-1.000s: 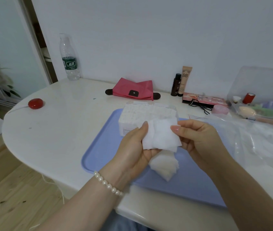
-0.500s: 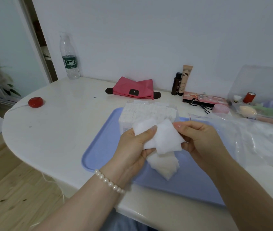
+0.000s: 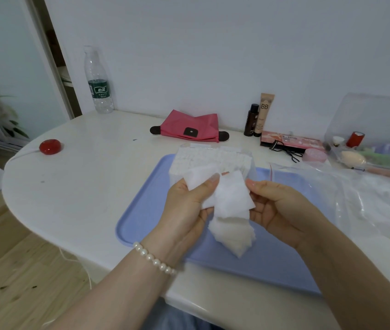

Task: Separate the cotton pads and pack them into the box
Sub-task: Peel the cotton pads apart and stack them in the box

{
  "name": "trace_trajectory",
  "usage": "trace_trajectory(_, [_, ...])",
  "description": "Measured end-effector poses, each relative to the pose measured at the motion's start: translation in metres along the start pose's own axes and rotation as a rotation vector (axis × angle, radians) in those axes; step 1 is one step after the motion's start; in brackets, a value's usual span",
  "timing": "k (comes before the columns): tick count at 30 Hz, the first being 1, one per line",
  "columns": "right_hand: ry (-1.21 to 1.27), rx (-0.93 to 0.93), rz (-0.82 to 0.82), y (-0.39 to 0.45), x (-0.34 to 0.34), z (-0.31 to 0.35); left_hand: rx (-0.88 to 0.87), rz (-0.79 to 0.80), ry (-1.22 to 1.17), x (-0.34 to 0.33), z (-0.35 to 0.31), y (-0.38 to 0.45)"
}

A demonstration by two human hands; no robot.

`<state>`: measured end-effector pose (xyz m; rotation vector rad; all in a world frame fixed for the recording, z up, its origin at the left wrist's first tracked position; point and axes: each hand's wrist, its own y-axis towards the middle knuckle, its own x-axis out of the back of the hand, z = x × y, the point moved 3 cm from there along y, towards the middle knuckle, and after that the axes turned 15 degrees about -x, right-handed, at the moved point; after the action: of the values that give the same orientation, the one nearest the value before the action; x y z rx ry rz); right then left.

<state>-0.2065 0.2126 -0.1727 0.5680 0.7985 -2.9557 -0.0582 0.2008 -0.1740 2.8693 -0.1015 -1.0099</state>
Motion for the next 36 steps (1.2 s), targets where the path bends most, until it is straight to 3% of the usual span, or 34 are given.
trace_trajectory(4, [0.009,0.091,-0.006,-0.001,-0.001,0.003,0.034,-0.084,0.022,0.004,0.003,0.001])
trace_trajectory(8, [-0.061,0.277,-0.188,-0.004,0.000,0.005,0.077,-0.107,0.082,0.009,0.010,0.001])
trace_trajectory(12, [-0.190,0.686,-0.449,-0.020,-0.001,0.016,0.107,-0.083,0.105,0.009,0.016,-0.001])
trace_trajectory(14, [-0.334,0.810,-0.482,-0.025,-0.007,0.014,0.105,-0.024,0.107,0.003,0.017,-0.005])
trace_trajectory(18, [-0.529,0.782,-0.393,-0.023,-0.021,0.001,0.127,0.115,0.035,-0.010,0.018,-0.014])
trace_trajectory(23, [-0.518,0.773,-0.316,-0.025,-0.022,0.004,0.253,0.102,-0.178,-0.011,0.017,-0.014])
trace_trajectory(31, [-0.641,1.045,-0.482,-0.035,-0.027,0.005,0.345,0.091,-0.331,-0.008,0.014,-0.009])
trace_trajectory(33, [-0.545,0.995,-0.521,-0.033,-0.022,0.007,0.321,0.072,-0.322,-0.006,0.014,-0.007])
trace_trajectory(36, [-0.244,0.724,-0.461,-0.025,-0.006,0.015,0.304,0.052,-0.340,-0.004,0.013,-0.006])
